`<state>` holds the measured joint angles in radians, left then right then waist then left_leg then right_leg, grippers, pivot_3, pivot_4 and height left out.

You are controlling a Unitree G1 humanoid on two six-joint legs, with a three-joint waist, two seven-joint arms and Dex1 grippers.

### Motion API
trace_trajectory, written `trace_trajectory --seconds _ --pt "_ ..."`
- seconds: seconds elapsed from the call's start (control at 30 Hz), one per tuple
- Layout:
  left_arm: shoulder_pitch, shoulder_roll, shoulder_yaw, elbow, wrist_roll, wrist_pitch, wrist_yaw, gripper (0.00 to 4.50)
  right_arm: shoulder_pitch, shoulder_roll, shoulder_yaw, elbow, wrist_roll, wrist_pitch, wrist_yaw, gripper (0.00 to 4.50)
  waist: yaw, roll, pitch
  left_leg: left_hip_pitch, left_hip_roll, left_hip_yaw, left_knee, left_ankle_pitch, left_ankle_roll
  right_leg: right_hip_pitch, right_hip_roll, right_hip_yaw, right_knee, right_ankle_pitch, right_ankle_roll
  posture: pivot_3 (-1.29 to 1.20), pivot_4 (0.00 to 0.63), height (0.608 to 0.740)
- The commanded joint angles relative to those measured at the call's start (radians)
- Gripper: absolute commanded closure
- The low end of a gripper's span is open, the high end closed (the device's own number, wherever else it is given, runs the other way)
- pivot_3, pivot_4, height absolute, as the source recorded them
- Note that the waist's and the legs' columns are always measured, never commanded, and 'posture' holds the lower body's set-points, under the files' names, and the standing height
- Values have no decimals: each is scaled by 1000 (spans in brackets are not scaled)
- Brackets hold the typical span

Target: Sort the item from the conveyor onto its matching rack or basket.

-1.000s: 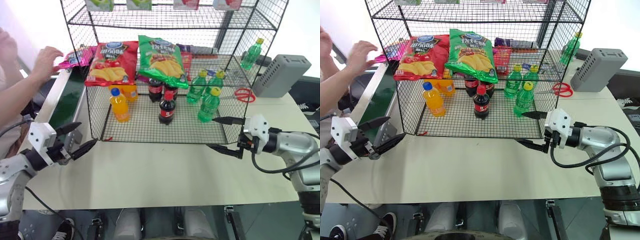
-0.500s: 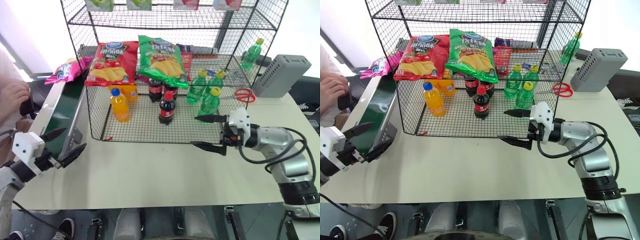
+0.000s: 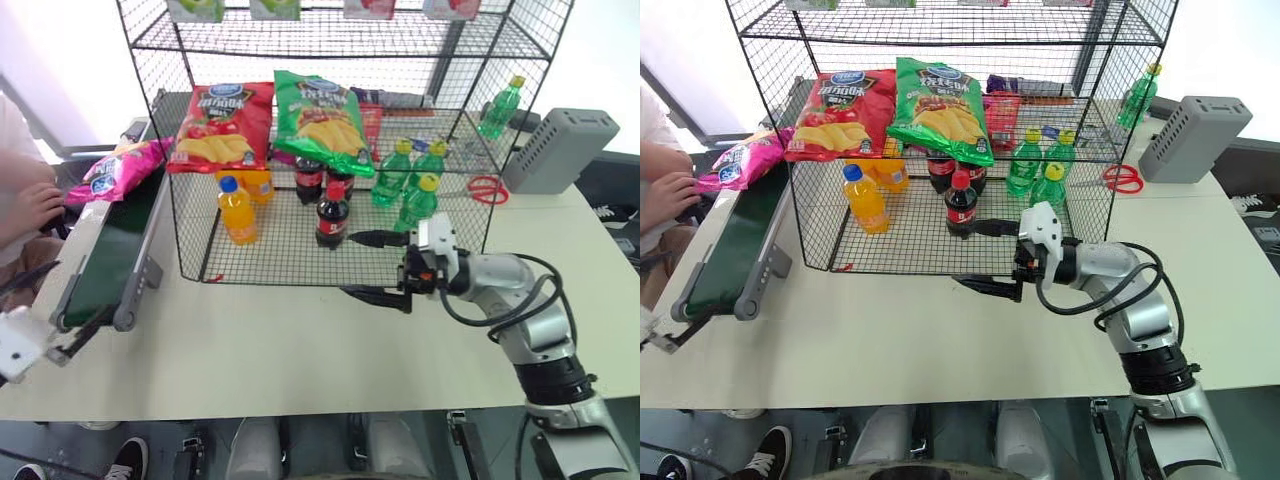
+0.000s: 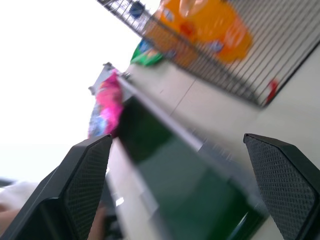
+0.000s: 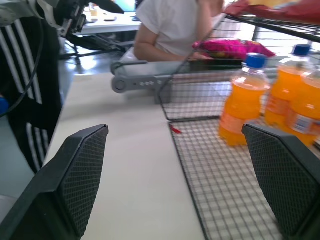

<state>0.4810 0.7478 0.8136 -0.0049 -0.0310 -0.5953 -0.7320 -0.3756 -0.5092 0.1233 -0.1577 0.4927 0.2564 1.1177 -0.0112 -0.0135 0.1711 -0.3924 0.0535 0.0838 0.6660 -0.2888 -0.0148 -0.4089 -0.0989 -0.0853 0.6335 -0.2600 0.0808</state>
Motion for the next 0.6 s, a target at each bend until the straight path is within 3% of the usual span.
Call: trace_trajectory --seconds 0.03,0.17,0.33,0.6 --pt "44 21 69 105 83 -141 72 0 -7 -1 21 -52 24 22 31 37 0 0 0 0 0 0 0 0 0 0 -1 0 0 0 0 0 150 740" --pt "82 31 74 245 186 -227 186 0 14 -38 97 -114 38 61 127 37 -2 0 0 0 0 1 0 -1 1 -1 -2 0 0 0 0 0 150 740" --pt "75 63 34 315 280 -268 294 0 -28 3 128 -51 -42 -7 109 37 -2 -2 -1 0 4 1 0 -1 1 -1 -1 0 0 0 0 0 150 740" --pt "53 109 -17 373 289 -260 375 0 -33 17 123 -21 -64 -21 96 37 -4 -2 -1 0 4 2 -1 -1 1 -2 -1 0 0 1 0 0 150 740"
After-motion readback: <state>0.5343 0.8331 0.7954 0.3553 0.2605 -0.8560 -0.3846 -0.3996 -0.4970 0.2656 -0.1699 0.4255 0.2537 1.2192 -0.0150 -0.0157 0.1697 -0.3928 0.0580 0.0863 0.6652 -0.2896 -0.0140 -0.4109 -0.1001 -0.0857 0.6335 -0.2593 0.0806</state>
